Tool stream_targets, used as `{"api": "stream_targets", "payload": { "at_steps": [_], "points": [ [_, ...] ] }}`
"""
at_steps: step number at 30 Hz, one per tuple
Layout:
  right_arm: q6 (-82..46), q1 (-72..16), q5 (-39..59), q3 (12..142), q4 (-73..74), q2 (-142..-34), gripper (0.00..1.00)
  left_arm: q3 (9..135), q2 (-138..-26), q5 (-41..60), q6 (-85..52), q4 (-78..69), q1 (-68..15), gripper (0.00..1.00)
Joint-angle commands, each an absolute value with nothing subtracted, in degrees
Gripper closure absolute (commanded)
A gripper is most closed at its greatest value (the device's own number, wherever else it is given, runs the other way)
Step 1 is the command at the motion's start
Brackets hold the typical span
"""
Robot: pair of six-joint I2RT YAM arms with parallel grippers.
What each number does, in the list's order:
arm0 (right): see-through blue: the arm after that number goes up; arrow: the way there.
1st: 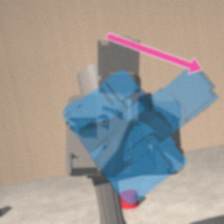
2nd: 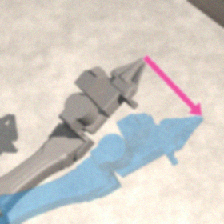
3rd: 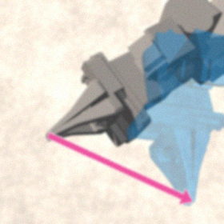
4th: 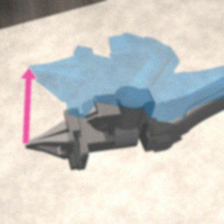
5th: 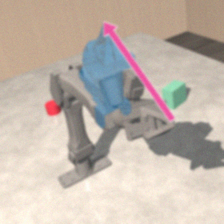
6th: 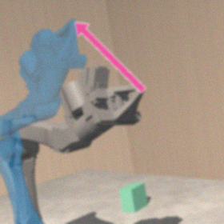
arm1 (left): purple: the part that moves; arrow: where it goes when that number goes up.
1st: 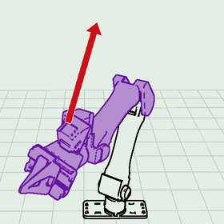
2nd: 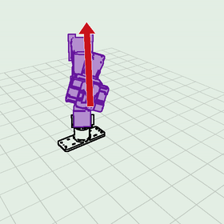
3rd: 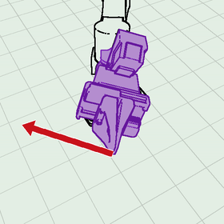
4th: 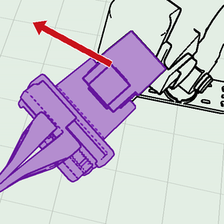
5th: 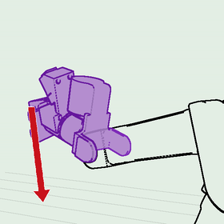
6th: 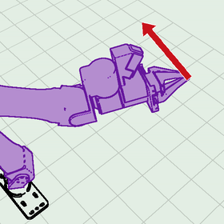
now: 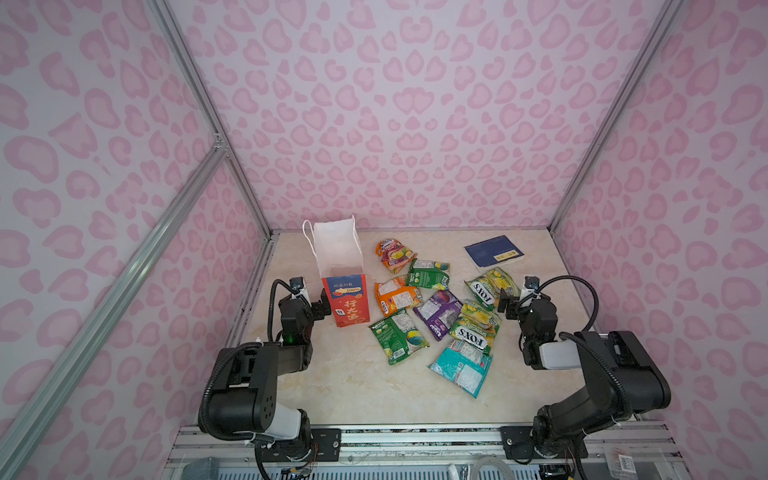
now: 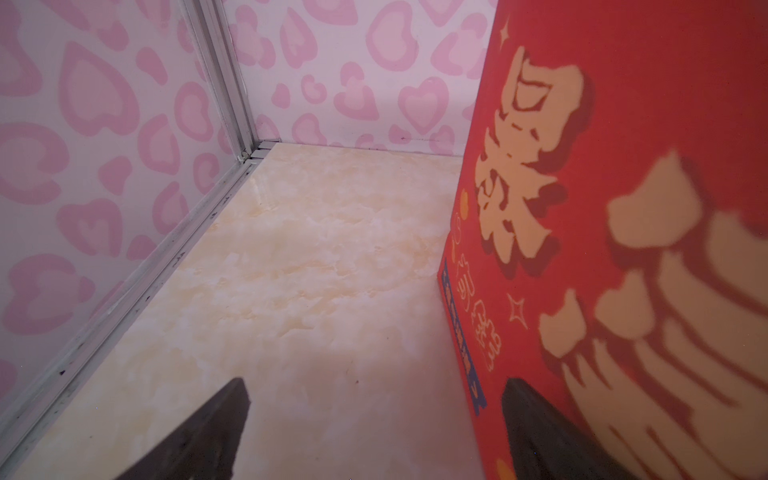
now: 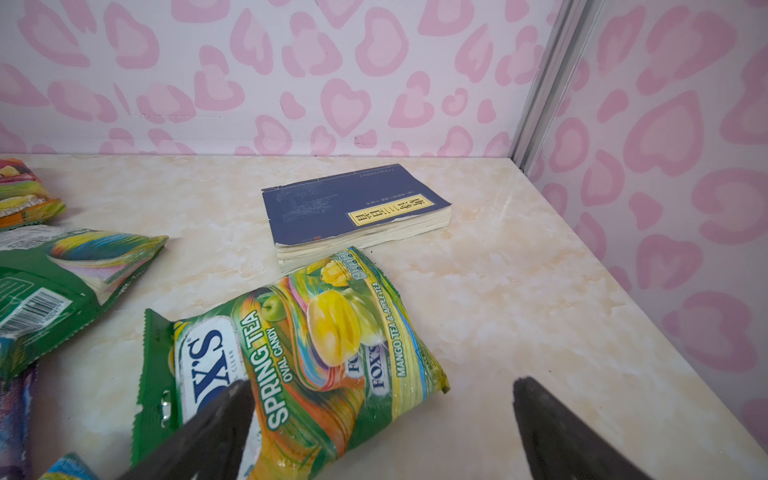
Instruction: Place the snacks into the paper bag
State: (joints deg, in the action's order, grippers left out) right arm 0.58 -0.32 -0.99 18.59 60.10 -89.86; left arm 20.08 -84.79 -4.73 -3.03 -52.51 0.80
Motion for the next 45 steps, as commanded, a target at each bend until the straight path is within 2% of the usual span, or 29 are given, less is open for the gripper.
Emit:
{"api": "stream_targets", "payload": {
  "at_steps": [1, 12, 13, 15, 18, 21, 24, 25, 26, 28, 29, 32, 37, 40, 43, 45],
  "points": [
    [0.18, -0.22, -0.61, 18.73, 60.12, -89.93, 0.01, 20.40, -84.83, -4.53, -2.90, -53.61, 0.88, 0.02],
    [-1.27, 1.13, 0.42, 18.60, 60.28, -89.96, 0.01, 19.30, -83.38, -6.45, -3.44, -55.20, 0.80, 0.02],
    [-1.47, 1.19, -0.05, 18.39, 60.99, -89.77, 0.01, 20.20, -80.22, -10.85, -4.58, -51.01, 0.25, 0.02],
    [-2.98, 0.40, -7.31, 17.51, 58.34, -84.88, 0.01, 23.80, -73.41, -16.82, -9.21, -37.00, 0.28, 0.03],
    [-6.06, -0.84, -16.05, 22.41, 40.38, -74.03, 0.01, 28.04, -64.04, -18.51, -19.77, -15.89, 0.35, 0.02],
    [-15.47, -0.80, -20.97, 29.53, 23.65, -67.81, 0.01, 34.99, -55.22, -25.02, -38.97, 11.34, 0.52, 0.02],
    [-29.93, 0.60, -22.74, 34.82, 11.51, -65.58, 0.01, 43.09, -48.97, -22.10, -43.17, 28.33, 0.86, 0.03],
    [-39.33, 1.41, -22.09, 35.77, 7.70, -65.44, 0.01, 45.57, -47.21, -18.82, -43.70, 32.18, 0.88, 0.03],
    [-43.98, 2.82, -16.88, 35.80, 7.54, -65.39, 0.01, 47.07, -45.81, -14.44, -42.82, 33.83, 1.03, 0.03],
    [-49.02, 7.02, -0.26, 34.38, 12.68, -65.74, 0.01, 51.30, -43.67, -4.02, -40.08, 36.40, 1.23, 0.03],
    [-50.82, 8.06, 2.30, 34.49, 12.49, -65.39, 0.01, 53.23, -43.55, -0.25, -39.84, 37.37, 1.23, 0.03],
    [-50.46, 8.26, 1.51, 34.82, 10.03, -63.57, 0.01, 63.66, -49.00, 5.98, -37.41, 46.08, -0.66, 0.03],
    [-48.62, 8.54, 3.95, 37.23, 0.91, -63.20, 0.01, 81.42, -61.01, -5.76, -32.02, 60.00, -12.74, 0.02],
    [-46.35, 8.52, 5.45, 37.43, -2.30, -62.75, 0.01, 88.44, -68.43, -13.36, -32.00, 64.81, -15.71, 0.01],
    [-44.61, 8.61, 6.24, 35.27, -1.46, -60.56, 0.01, 91.46, -73.96, -20.41, -33.58, 67.03, -15.83, 0.11],
    [-43.25, 8.59, 6.16, 35.54, -3.23, -59.65, 0.01, 92.72, -76.86, -21.54, -33.67, 66.95, -15.76, 0.15]
  ]
}}
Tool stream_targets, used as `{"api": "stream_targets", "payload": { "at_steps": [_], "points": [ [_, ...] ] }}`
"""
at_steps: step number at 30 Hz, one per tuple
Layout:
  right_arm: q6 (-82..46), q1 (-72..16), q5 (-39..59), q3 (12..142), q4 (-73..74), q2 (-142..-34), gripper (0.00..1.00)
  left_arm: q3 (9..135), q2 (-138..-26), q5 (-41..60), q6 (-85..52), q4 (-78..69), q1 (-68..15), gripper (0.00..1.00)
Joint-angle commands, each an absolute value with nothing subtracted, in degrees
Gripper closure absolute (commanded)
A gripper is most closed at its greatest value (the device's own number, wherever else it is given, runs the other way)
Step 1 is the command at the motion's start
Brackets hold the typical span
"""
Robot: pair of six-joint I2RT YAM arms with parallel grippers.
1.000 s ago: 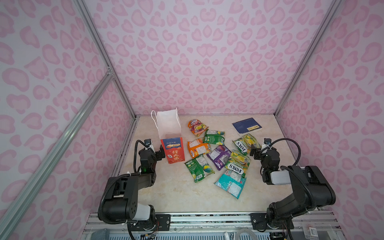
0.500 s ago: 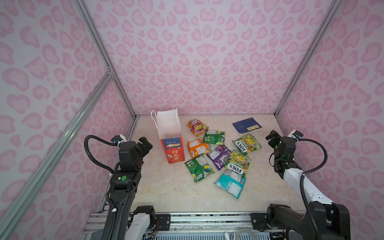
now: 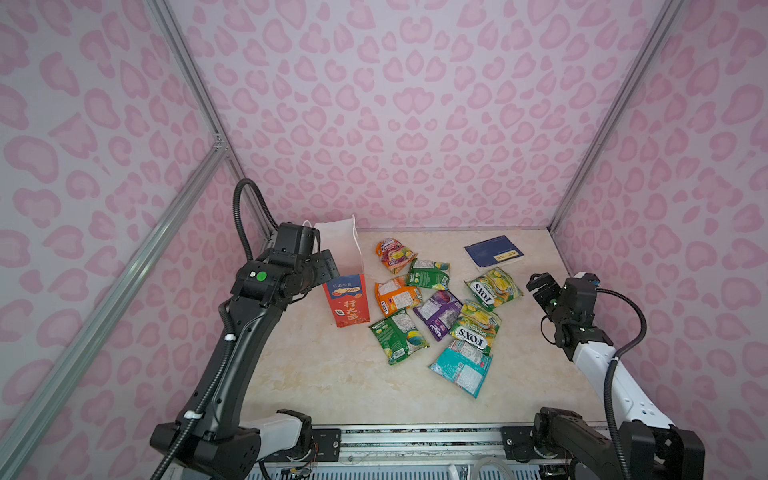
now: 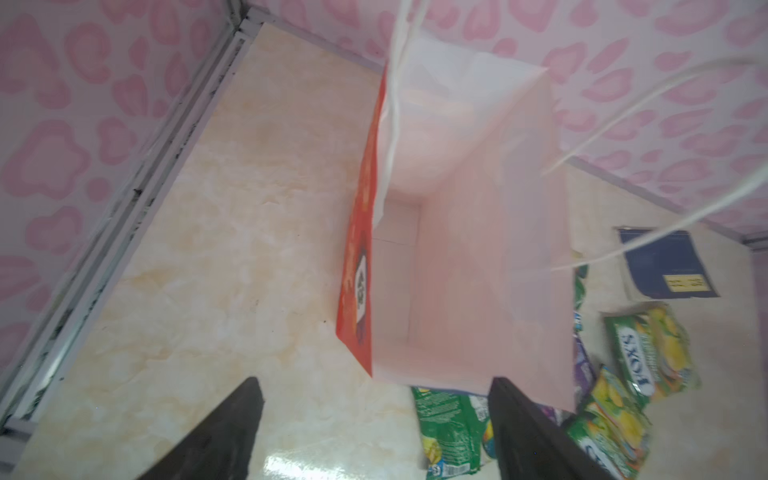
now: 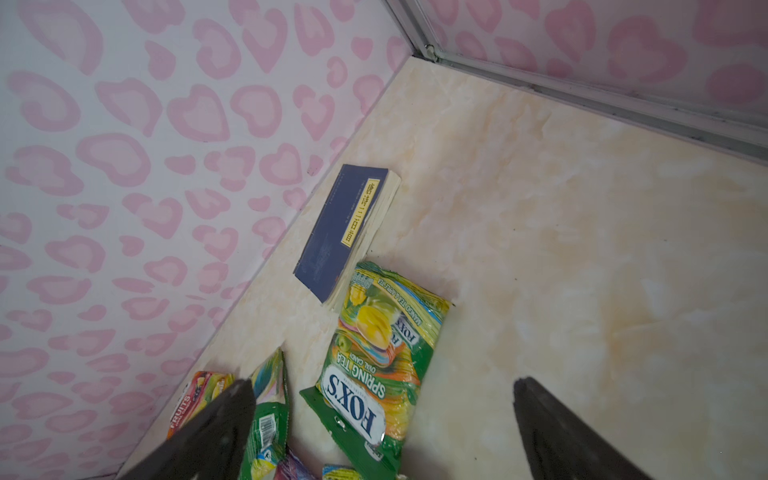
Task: Place the snacks into the paper bag
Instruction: 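Grasp the bag's red front edge with left gripper while right reaches toward packets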
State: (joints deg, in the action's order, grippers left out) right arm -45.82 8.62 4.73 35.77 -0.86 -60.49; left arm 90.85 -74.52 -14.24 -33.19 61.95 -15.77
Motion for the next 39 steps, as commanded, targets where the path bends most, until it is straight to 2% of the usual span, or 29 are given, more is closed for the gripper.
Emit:
{"api": "stream_targets", "payload": {
  "at_steps": [1, 4, 8, 13, 14, 20, 27, 34, 39],
  "points": [
    [-42.39, 8.61, 5.99, 35.98, -4.34, -59.44, 0.01, 93.17, -78.38, -21.28, -33.66, 66.65, -15.66, 0.16],
    [-40.24, 8.62, 6.17, 36.86, -6.28, -59.32, 0.01, 94.41, -82.52, -18.02, -34.14, 65.48, -14.01, 0.22],
    [-38.37, 8.61, 7.83, 38.37, -8.28, -62.53, 0.01, 94.75, -85.54, -14.38, -35.15, 62.85, -11.85, 0.35],
    [-37.15, 8.53, 9.92, 38.58, -6.66, -67.94, 0.02, 94.81, -88.24, -10.25, -34.64, 60.72, -8.93, 0.61],
    [-36.86, 8.53, 10.12, 38.58, -6.23, -68.87, 0.02, 94.98, -88.37, -9.75, -34.34, 60.33, -8.80, 0.63],
    [-35.98, 8.50, 13.00, 41.33, -3.82, -77.64, 0.02, 95.47, -88.27, -8.06, -32.80, 60.02, -7.28, 0.96],
    [-34.12, 8.61, 16.95, 48.45, -6.30, -90.07, 0.02, 92.50, -81.98, -9.41, -31.66, 61.86, -6.23, 0.97],
    [-39.11, 8.70, 20.79, 48.56, -1.31, -95.76, 0.04, 85.78, -73.91, -0.87, -31.81, 63.02, -6.15, 0.97],
    [-42.11, 8.55, 23.01, 49.14, 3.03, -99.68, 0.11, 82.03, -69.19, 6.00, -32.07, 62.31, -6.24, 0.97]
  ]
}}
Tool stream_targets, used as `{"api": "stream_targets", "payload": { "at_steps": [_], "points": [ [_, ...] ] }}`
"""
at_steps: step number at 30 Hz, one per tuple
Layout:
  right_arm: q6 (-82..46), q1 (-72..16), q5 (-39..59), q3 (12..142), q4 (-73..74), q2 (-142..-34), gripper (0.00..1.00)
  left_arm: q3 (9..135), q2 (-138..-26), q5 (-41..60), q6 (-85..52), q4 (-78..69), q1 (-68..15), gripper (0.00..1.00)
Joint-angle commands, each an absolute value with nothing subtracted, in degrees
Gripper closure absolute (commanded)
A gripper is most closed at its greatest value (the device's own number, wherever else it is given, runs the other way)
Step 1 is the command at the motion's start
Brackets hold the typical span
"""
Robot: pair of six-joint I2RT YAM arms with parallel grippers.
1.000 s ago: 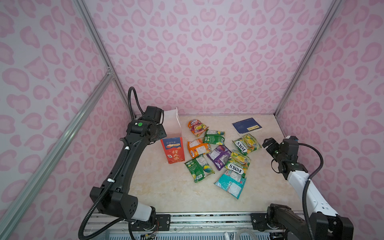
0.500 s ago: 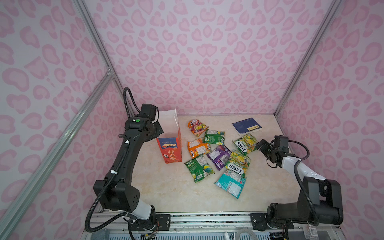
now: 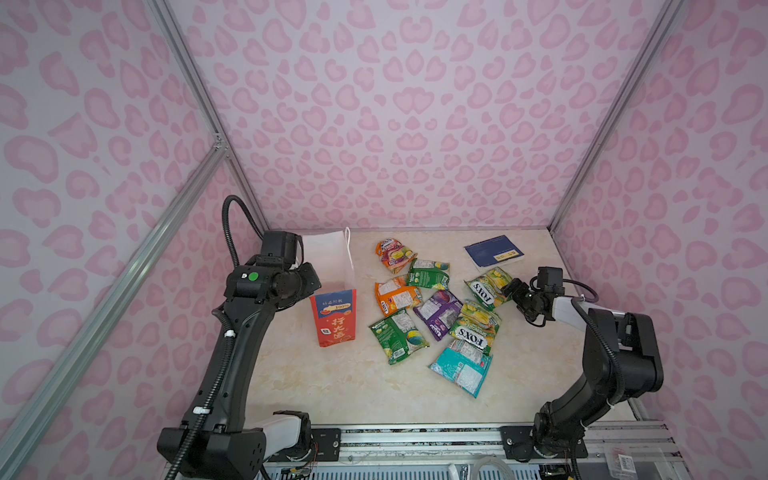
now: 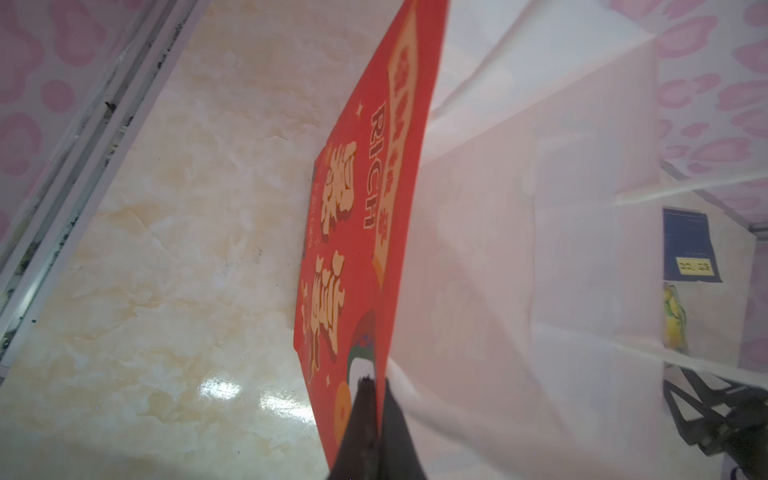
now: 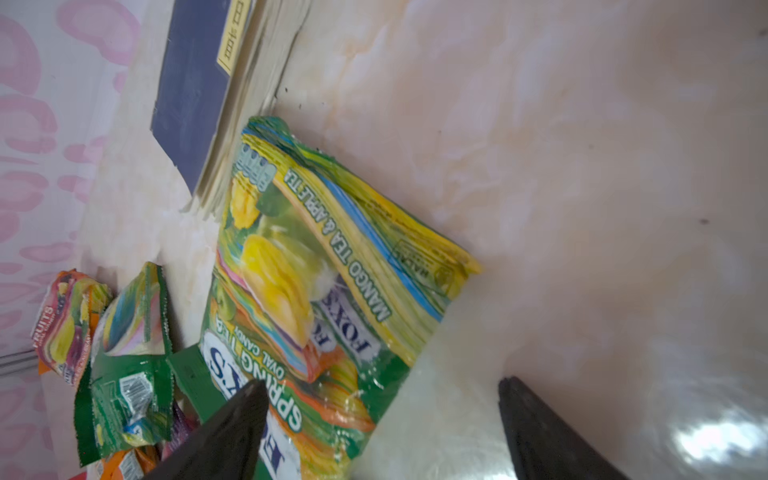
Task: Place the snacks into the paper bag
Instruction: 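Grasp the bag's red front edge with left gripper while right reaches toward packets, then grasp the green Spring Tea packet with the right gripper and lift it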
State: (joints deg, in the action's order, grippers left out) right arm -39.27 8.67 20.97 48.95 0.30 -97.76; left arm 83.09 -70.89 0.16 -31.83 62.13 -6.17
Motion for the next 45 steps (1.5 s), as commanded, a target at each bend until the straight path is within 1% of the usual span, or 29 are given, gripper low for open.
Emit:
{"api": "stream_targets", "payload": {
  "at_steps": [1, 5, 8, 13, 18, 24, 28, 29, 31, 35, 39, 45],
  "points": [
    [-42.57, 8.44, 22.98, 49.45, 3.70, -100.58, 0.11, 81.31, -68.38, 7.92, -32.16, 61.82, -6.24, 0.97],
    [-44.57, 8.35, 23.28, 50.25, 7.23, -103.35, 0.14, 79.85, -66.77, 9.29, -33.28, 61.62, -6.31, 0.97],
    [-45.59, 8.18, 23.38, 51.18, 9.14, -104.90, 0.20, 78.15, -66.05, 9.38, -34.25, 61.31, -6.37, 0.97],
    [-46.88, 7.82, 23.55, 51.81, 12.52, -107.06, 0.37, 73.68, -66.07, 9.65, -34.63, 60.91, -7.02, 0.97],
    [-48.31, 7.74, 25.30, 50.86, 17.00, -106.57, 0.67, 72.86, -65.92, 10.03, -33.86, 60.23, -7.28, 0.97],
    [-47.46, 6.86, 24.38, 49.05, 16.54, -100.23, 0.88, 73.05, -65.66, 10.26, -32.68, 59.99, -7.34, 0.97],
    [-47.49, 6.59, 25.75, 47.67, 16.67, -95.83, 0.95, 73.28, -65.82, 10.99, -31.31, 59.68, -7.36, 0.97],
    [-47.17, 6.42, 25.67, 47.50, 15.77, -94.46, 0.97, 73.48, -65.92, 10.99, -31.06, 59.67, -7.38, 0.97],
    [-46.24, 6.08, 25.58, 47.14, 13.79, -91.50, 1.00, 73.65, -65.68, 11.01, -30.77, 59.44, -7.37, 0.97],
    [-43.40, 5.21, 24.51, 47.82, 7.30, -85.19, 1.00, 73.60, -65.48, 13.73, -30.19, 58.22, -7.34, 0.97],
    [-40.52, 4.14, 22.44, 49.40, 0.28, -78.81, 1.00, 73.40, -65.48, 13.90, -30.22, 57.83, -7.38, 0.97],
    [-36.15, 0.14, 18.00, 56.97, -11.34, -71.70, 1.00, 73.13, -65.57, 13.04, -32.81, 58.02, -7.35, 0.97]
  ]
}}
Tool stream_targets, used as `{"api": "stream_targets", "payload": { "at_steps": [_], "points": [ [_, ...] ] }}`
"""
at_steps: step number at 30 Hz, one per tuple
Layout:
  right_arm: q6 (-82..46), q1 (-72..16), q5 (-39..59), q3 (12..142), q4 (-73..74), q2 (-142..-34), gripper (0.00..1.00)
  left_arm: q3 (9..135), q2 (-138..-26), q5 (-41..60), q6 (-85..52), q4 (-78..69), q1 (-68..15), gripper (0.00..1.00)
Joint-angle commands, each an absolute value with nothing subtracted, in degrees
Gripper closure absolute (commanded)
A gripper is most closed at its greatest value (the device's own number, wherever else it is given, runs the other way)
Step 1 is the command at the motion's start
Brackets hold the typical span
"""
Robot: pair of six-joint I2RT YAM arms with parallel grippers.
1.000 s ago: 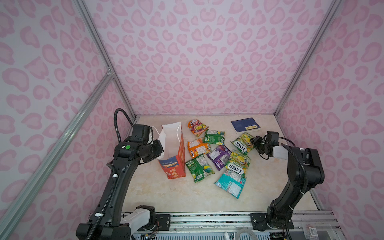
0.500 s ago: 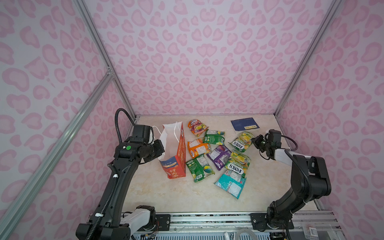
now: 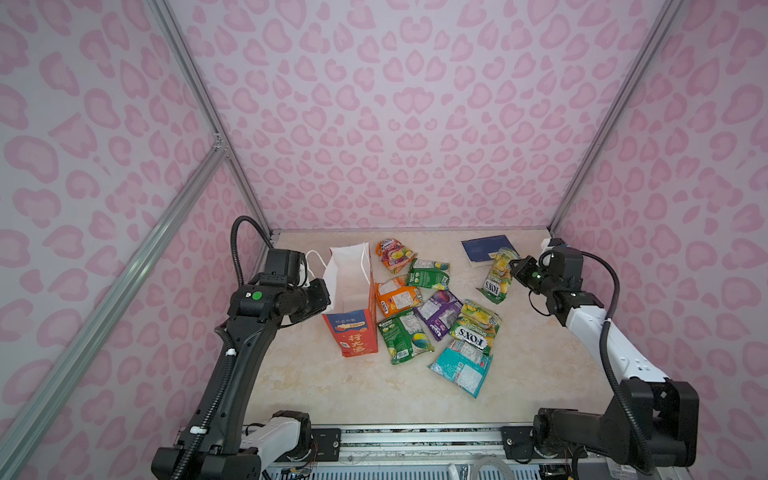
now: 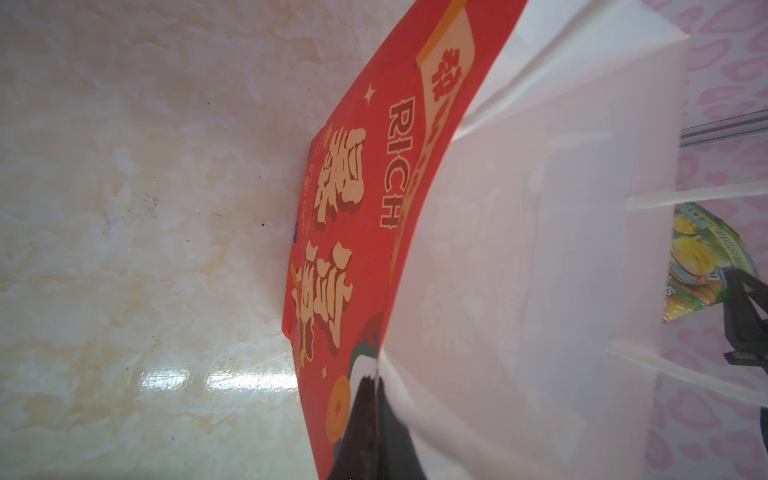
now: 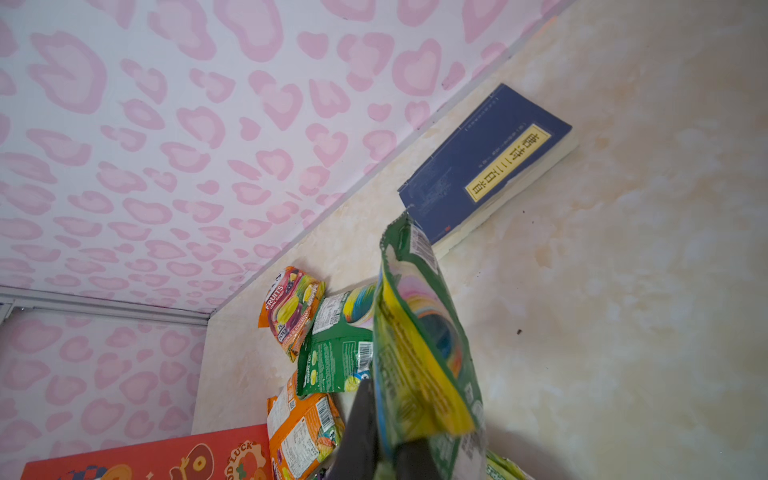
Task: Place the snacks into the paper bag
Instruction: 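Grasp the green Spring Tea packet with the right gripper and lift it, then carry the green packet over the bag held open by the left gripper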
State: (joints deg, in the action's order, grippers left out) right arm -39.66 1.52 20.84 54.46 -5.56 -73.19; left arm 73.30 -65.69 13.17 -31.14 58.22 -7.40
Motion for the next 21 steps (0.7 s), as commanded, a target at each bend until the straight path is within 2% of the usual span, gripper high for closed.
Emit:
{"api": "stream_targets", "payload": {
  "at_steps": [1, 8, 13, 21],
  "points": [
    [-35.56, -0.77, 16.91, 58.64, -12.93, -70.91, 1.00, 73.25, -65.61, 11.78, -33.72, 58.47, -7.38, 0.97],
    [-35.12, -7.81, 13.42, 68.85, -18.56, -69.08, 1.00, 71.75, -64.70, 7.57, -38.40, 58.12, -7.46, 0.97],
    [-34.52, -14.43, 11.44, 77.13, -21.04, -69.04, 1.00, 72.06, -64.20, 9.01, -39.85, 56.83, -8.12, 0.97],
    [-31.26, -29.15, 7.65, 93.34, -22.29, -72.49, 1.00, 73.08, -63.73, 8.67, -41.56, 56.02, -9.81, 0.97]
  ]
}}
